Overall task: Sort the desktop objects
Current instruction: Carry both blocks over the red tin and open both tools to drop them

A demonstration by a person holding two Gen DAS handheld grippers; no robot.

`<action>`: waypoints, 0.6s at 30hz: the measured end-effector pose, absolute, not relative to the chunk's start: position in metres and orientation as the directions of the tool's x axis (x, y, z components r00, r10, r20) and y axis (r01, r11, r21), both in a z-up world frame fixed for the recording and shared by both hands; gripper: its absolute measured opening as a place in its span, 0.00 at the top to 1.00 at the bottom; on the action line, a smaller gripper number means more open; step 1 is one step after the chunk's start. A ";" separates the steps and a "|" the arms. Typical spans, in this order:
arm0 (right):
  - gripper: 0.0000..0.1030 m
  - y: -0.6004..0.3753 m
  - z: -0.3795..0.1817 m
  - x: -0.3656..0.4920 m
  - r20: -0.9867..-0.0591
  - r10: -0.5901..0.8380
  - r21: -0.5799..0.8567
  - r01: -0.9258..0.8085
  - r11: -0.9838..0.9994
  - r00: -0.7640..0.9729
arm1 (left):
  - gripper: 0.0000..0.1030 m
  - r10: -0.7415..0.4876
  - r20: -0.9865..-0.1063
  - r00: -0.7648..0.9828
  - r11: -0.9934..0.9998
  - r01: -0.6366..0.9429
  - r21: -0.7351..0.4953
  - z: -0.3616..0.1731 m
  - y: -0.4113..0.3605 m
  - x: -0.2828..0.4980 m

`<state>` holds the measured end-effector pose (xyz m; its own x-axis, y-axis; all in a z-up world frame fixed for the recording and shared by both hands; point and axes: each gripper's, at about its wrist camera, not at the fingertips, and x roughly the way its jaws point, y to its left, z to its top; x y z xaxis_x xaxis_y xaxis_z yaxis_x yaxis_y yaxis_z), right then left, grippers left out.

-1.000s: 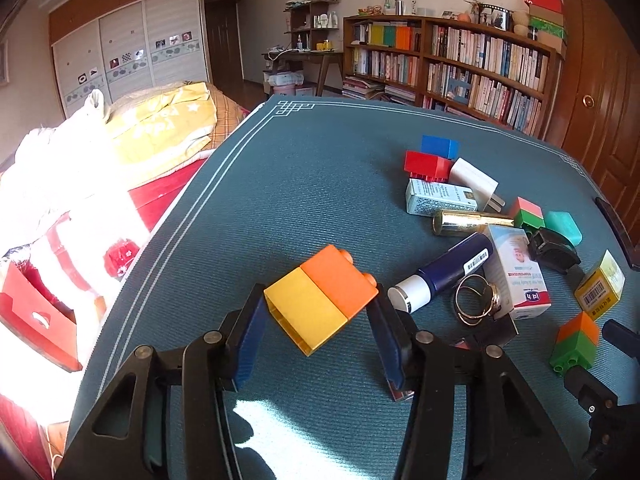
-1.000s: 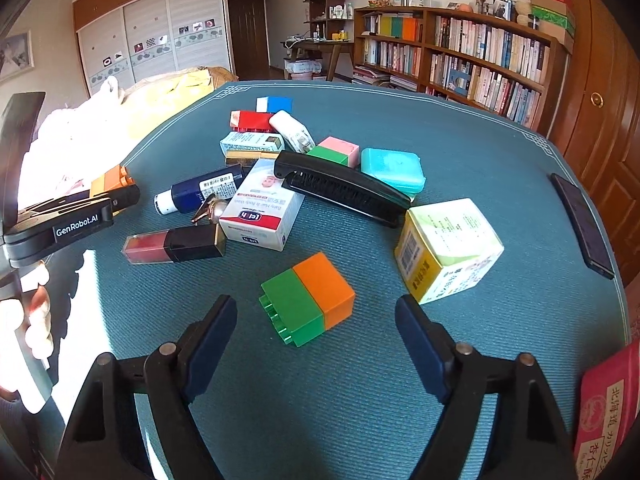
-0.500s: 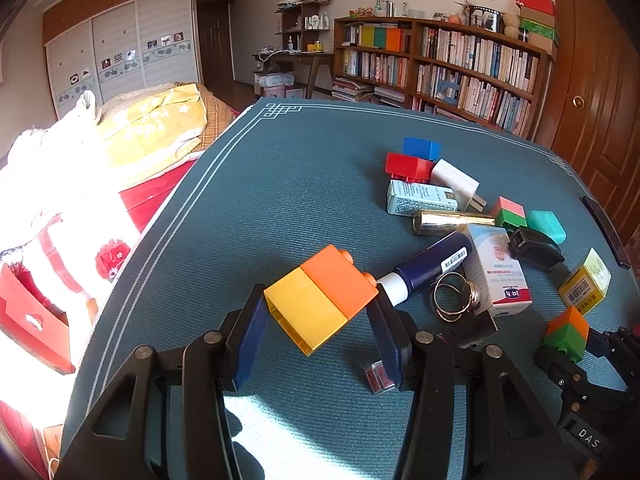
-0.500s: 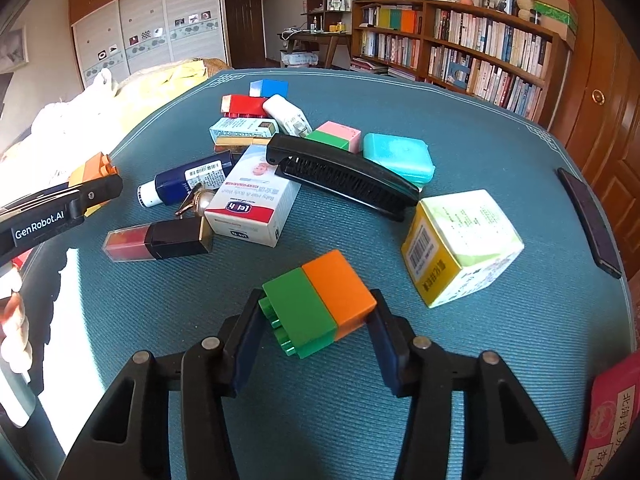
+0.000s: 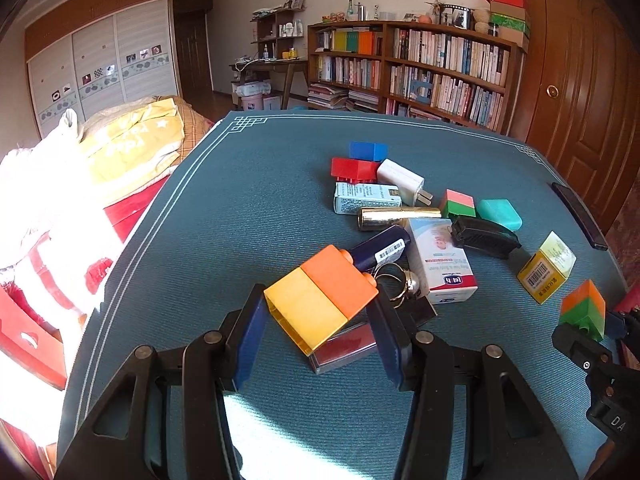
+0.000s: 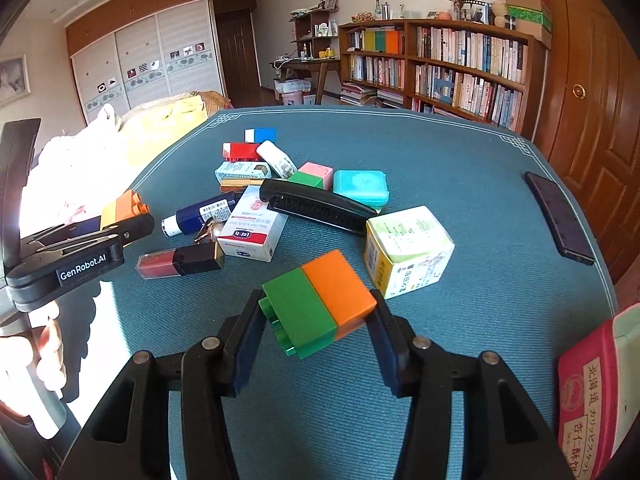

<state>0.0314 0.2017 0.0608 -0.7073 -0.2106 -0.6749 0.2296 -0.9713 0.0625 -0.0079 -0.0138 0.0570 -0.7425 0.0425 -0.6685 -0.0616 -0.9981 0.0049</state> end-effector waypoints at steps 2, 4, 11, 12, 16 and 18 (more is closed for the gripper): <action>0.47 0.210 0.067 0.038 -0.664 -0.206 0.068 0.217 -0.974 -0.719 | 0.48 0.060 -0.666 -0.744 -0.997 -0.082 0.002 0.059 -0.006 -0.004; 0.47 0.220 0.072 0.045 -0.652 -0.197 0.073 0.199 -0.977 -0.732 | 0.48 0.080 -0.665 -0.742 -0.995 -0.104 -0.003 0.061 0.003 -0.001; 0.47 0.260 0.088 0.071 -0.615 -0.150 0.088 0.122 -0.989 -0.774 | 0.48 0.142 -0.666 -0.733 -0.983 -0.182 -0.010 0.068 0.039 0.011; 0.47 0.266 0.090 0.074 -0.610 -0.143 0.090 0.112 -0.990 -0.779 | 0.48 0.152 -0.665 -0.731 -0.981 -0.195 -0.010 0.070 0.045 0.013; 0.47 0.292 0.098 0.089 -0.595 -0.095 0.077 0.061 -0.995 -0.798 | 0.48 0.191 -0.656 -0.730 -0.968 -0.251 -0.003 0.077 0.070 0.023; 0.47 0.306 0.101 0.095 -0.591 -0.070 0.071 0.035 -0.997 -0.804 | 0.48 0.214 -0.652 -0.728 -0.960 -0.282 0.000 0.080 0.085 0.028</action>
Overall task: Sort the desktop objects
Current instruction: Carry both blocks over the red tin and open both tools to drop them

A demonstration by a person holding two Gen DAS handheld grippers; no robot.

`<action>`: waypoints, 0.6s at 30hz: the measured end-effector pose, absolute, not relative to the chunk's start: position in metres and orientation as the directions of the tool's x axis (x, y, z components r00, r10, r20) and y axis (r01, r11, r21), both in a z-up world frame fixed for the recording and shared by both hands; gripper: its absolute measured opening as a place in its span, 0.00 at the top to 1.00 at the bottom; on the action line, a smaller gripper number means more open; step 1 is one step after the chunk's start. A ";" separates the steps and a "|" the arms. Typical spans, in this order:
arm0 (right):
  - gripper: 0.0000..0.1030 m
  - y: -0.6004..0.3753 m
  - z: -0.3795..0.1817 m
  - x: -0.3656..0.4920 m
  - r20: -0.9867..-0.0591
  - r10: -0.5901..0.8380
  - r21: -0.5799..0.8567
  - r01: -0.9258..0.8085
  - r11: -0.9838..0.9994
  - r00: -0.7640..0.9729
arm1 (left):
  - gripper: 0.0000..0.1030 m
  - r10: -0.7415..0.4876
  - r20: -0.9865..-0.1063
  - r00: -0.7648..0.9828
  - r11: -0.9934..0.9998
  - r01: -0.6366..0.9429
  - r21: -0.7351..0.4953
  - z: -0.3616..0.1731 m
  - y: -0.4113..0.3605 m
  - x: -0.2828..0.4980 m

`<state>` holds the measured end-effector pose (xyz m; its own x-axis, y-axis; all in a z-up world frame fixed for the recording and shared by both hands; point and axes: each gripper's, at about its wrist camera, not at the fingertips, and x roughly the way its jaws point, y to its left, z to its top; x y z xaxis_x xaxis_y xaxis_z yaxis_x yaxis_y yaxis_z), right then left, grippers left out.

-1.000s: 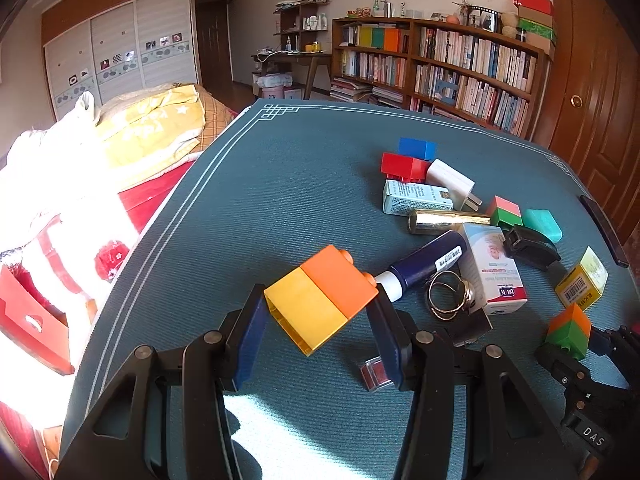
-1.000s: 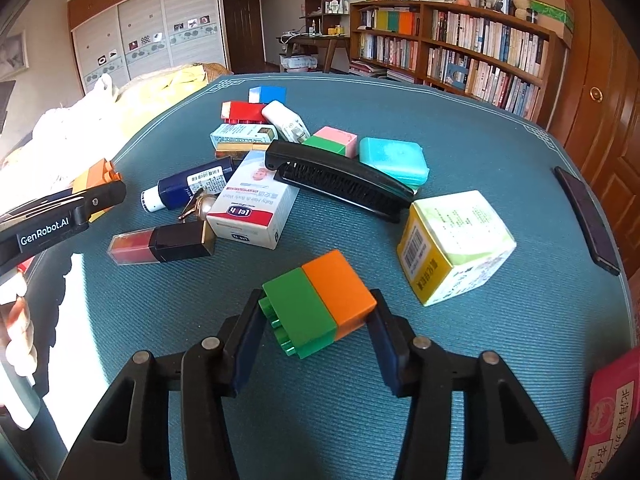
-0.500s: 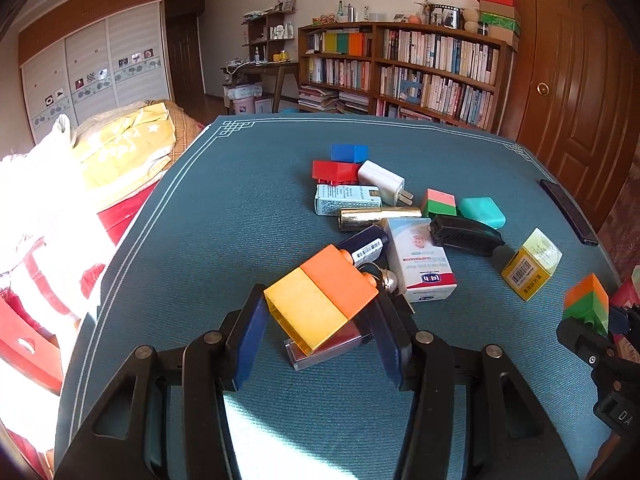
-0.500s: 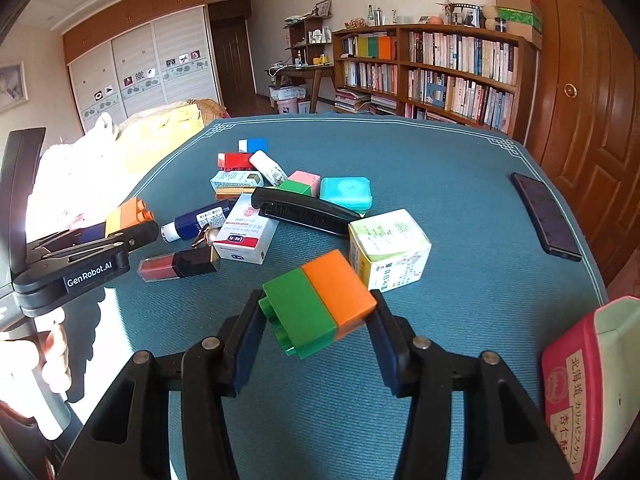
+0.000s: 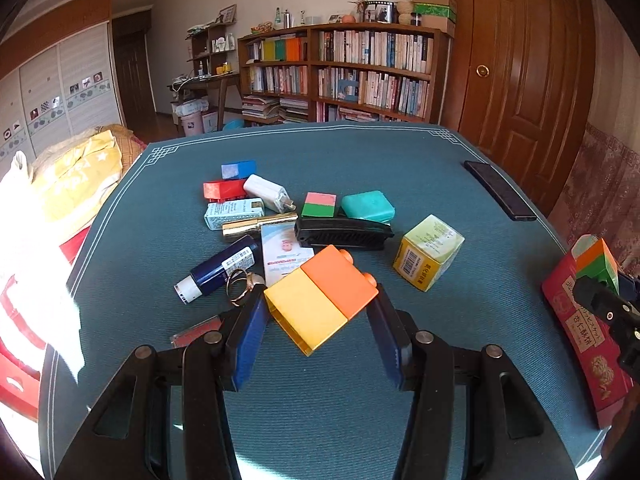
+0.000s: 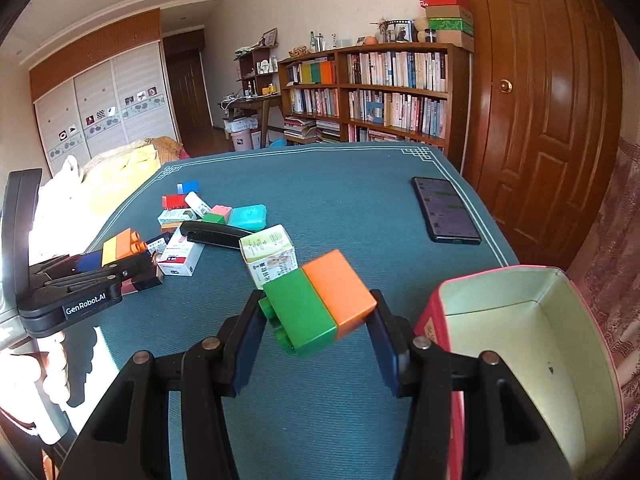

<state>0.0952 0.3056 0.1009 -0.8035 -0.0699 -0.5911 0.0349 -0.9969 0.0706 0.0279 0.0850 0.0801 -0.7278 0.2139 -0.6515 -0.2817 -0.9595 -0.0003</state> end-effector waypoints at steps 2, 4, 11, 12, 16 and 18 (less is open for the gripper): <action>0.47 0.319 0.103 0.102 -0.588 -0.041 0.061 0.007 -0.998 -0.808 | 0.48 0.243 -0.650 -0.720 -0.948 -0.319 -0.001 0.083 0.100 0.033; 0.47 0.333 0.104 0.109 -0.586 -0.015 0.054 -0.021 -0.998 -0.810 | 0.48 0.272 -0.651 -0.709 -0.935 -0.355 -0.003 0.084 0.117 0.037; 0.47 0.374 0.105 0.130 -0.600 0.051 0.051 -0.102 -0.994 -0.798 | 0.48 0.386 -0.662 -0.643 -0.871 -0.490 -0.033 0.089 0.177 0.051; 0.47 0.379 0.106 0.133 -0.600 0.052 0.055 -0.106 -0.993 -0.798 | 0.48 0.401 -0.660 -0.635 -0.861 -0.507 -0.035 0.091 0.185 0.054; 0.47 0.398 0.111 0.149 -0.587 0.089 0.041 -0.140 -0.989 -0.805 | 0.48 0.453 -0.656 -0.604 -0.820 -0.571 -0.041 0.098 0.216 0.066; 0.47 0.408 0.110 0.154 -0.587 0.109 0.036 -0.160 -0.986 -0.802 | 0.48 0.474 -0.658 -0.585 -0.799 -0.599 -0.042 0.100 0.230 0.067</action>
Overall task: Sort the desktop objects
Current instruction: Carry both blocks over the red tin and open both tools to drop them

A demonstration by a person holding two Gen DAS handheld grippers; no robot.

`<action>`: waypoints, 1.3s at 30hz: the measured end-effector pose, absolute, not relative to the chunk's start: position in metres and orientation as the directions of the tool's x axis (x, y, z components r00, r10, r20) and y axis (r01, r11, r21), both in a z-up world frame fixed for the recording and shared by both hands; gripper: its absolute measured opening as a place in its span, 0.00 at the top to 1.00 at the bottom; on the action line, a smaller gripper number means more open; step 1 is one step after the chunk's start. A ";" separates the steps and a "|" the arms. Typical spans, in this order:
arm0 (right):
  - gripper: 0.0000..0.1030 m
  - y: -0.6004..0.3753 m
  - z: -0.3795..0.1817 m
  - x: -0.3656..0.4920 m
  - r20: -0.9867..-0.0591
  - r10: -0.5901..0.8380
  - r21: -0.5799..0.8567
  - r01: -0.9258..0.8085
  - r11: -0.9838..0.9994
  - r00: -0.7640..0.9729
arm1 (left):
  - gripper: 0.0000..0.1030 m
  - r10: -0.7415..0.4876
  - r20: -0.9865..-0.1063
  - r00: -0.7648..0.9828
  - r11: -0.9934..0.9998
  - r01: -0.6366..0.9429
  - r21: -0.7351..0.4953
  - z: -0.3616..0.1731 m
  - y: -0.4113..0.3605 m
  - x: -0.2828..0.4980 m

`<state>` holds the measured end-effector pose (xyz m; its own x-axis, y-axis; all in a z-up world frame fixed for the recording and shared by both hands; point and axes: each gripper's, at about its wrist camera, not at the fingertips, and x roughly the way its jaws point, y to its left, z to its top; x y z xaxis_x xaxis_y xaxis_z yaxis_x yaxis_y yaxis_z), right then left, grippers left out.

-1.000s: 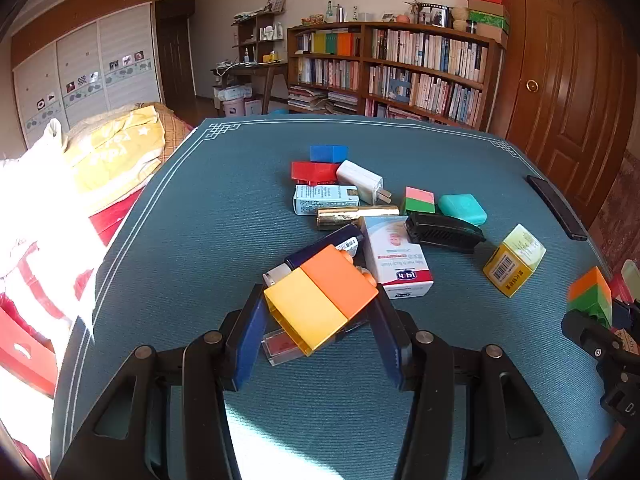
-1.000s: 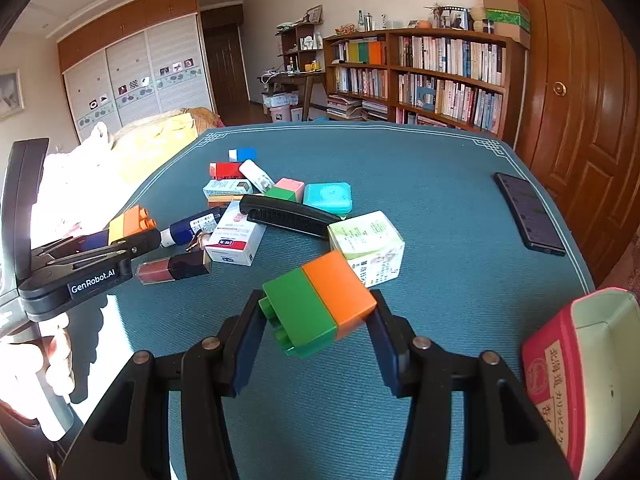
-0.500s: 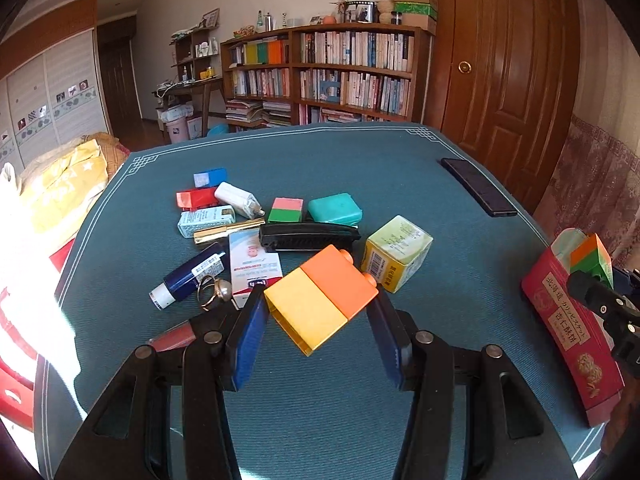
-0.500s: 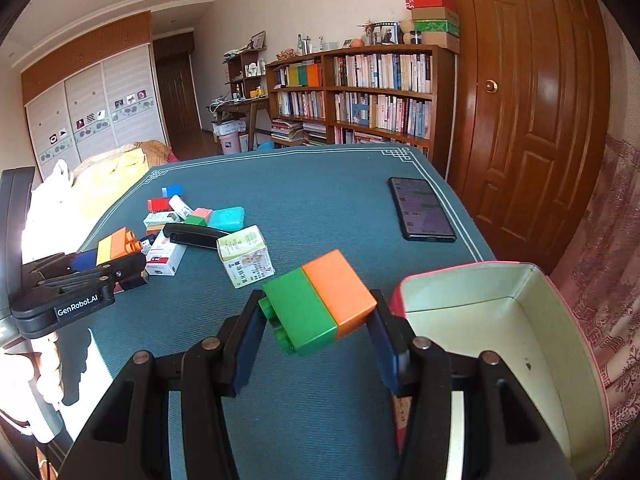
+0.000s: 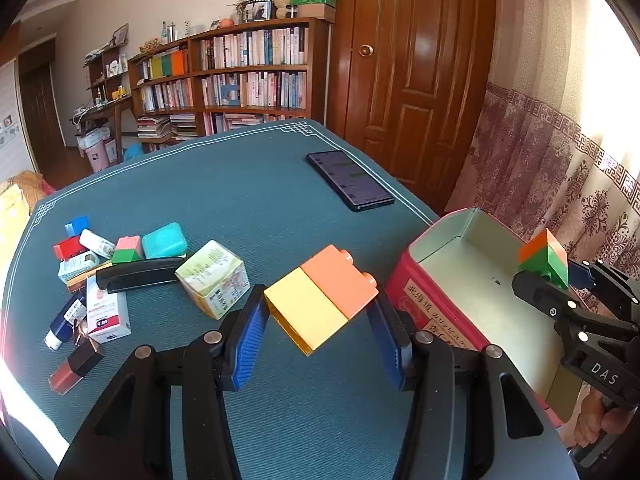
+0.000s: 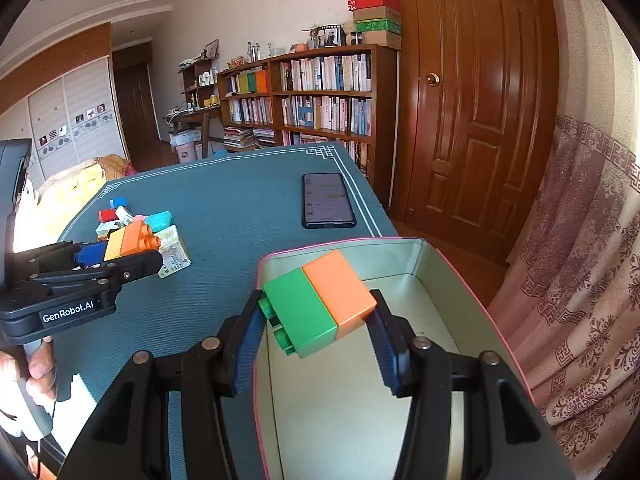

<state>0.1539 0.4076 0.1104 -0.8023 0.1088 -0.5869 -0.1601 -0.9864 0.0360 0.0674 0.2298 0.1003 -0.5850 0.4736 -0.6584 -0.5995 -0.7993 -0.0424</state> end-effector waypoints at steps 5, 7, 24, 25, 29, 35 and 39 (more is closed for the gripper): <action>0.47 0.433 0.104 0.164 -0.607 0.154 0.035 -0.220 -0.975 -0.780 | 0.48 0.517 -0.658 -0.547 -0.749 -0.661 -0.039 0.105 0.263 0.078; 0.47 0.441 0.101 0.168 -0.613 0.164 0.040 -0.238 -0.970 -0.773 | 0.48 0.530 -0.658 -0.535 -0.732 -0.681 -0.035 0.106 0.274 0.082; 0.47 0.473 0.088 0.180 -0.641 0.189 0.063 -0.297 -0.953 -0.744 | 0.48 0.573 -0.690 -0.443 -0.648 -0.760 -0.050 0.093 0.337 0.094; 0.47 0.474 0.087 0.180 -0.644 0.188 0.066 -0.299 -0.952 -0.742 | 0.48 0.573 -0.692 -0.439 -0.646 -0.761 -0.052 0.092 0.338 0.094; 0.47 0.480 0.083 0.180 -0.652 0.191 0.074 -0.311 -0.947 -0.734 | 0.48 0.573 -0.699 -0.428 -0.639 -0.768 -0.053 0.088 0.344 0.094; 0.47 0.484 0.080 0.179 -0.660 0.193 0.077 -0.321 -0.944 -0.726 | 0.48 0.575 -0.703 -0.419 -0.630 -0.775 -0.053 0.086 0.351 0.095; 0.46 0.485 0.080 0.178 -0.661 0.196 0.077 -0.325 -0.943 -0.724 | 0.45 0.580 -0.706 -0.407 -0.624 -0.779 -0.063 0.086 0.352 0.094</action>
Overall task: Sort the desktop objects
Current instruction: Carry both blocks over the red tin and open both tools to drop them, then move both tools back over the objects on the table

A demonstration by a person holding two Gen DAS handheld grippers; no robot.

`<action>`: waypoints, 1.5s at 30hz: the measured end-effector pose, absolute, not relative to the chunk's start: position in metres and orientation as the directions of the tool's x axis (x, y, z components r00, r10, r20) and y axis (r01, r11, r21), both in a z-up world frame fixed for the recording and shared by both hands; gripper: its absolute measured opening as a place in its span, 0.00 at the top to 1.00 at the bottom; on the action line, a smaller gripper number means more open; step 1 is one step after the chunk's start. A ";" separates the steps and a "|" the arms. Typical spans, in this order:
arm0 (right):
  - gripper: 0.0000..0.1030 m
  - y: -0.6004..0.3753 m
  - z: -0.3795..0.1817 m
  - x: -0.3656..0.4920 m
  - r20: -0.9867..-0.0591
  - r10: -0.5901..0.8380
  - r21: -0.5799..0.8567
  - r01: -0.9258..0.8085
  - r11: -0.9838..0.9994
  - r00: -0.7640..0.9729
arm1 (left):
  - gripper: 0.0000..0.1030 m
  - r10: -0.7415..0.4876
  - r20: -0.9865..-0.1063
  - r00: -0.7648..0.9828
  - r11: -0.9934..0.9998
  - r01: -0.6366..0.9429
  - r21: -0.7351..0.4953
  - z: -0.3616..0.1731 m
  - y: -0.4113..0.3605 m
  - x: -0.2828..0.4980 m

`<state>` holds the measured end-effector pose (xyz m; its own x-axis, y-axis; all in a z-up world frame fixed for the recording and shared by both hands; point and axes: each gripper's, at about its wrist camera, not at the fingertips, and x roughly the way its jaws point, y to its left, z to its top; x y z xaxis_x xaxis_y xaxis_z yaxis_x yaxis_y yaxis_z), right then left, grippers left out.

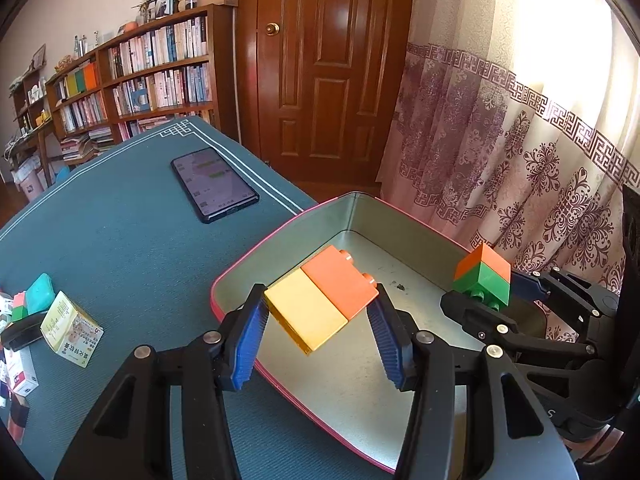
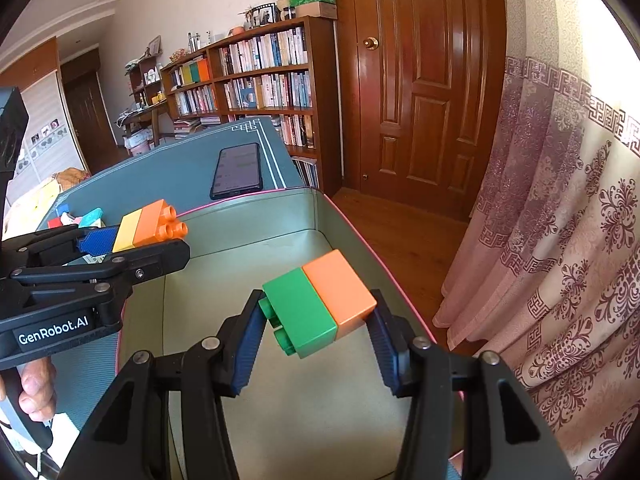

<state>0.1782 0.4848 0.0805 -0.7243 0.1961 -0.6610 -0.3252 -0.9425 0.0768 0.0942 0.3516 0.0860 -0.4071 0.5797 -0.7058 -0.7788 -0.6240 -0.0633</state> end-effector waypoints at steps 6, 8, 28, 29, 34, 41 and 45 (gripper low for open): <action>0.34 0.487 0.080 0.177 -0.661 0.217 0.068 -0.345 -0.936 -0.718 | 0.21 0.603 -0.670 -0.433 -0.640 -0.764 -0.083 0.094 0.341 0.093; 0.34 0.488 0.081 0.177 -0.663 0.216 0.071 -0.348 -0.935 -0.716 | 0.21 0.598 -0.663 -0.450 -0.650 -0.757 -0.072 0.096 0.337 0.092; 0.23 0.420 0.110 0.159 -0.584 0.154 0.057 -0.230 -0.972 -0.797 | 0.21 0.476 -0.626 -0.618 -0.806 -0.591 -0.031 0.103 0.241 0.067; 0.23 0.412 0.111 0.158 -0.578 0.141 0.061 -0.215 -0.975 -0.804 | 0.21 0.466 -0.626 -0.626 -0.817 -0.575 -0.033 0.103 0.232 0.065; 0.22 0.369 0.113 0.145 -0.554 0.064 0.072 -0.124 -0.990 -0.830 | 0.21 0.383 -0.631 -0.674 -0.878 -0.477 -0.024 0.100 0.186 0.052; 0.22 0.308 0.101 0.117 -0.589 -0.075 0.084 0.031 -0.996 -0.805 | 0.21 0.227 -0.635 -0.739 -0.957 -0.291 -0.003 0.093 0.105 0.035; 0.22 0.287 0.092 0.101 -0.613 -0.133 0.116 0.077 -0.990 -0.779 | 0.21 0.139 -0.655 -0.743 -0.984 -0.180 -0.005 0.082 0.060 0.022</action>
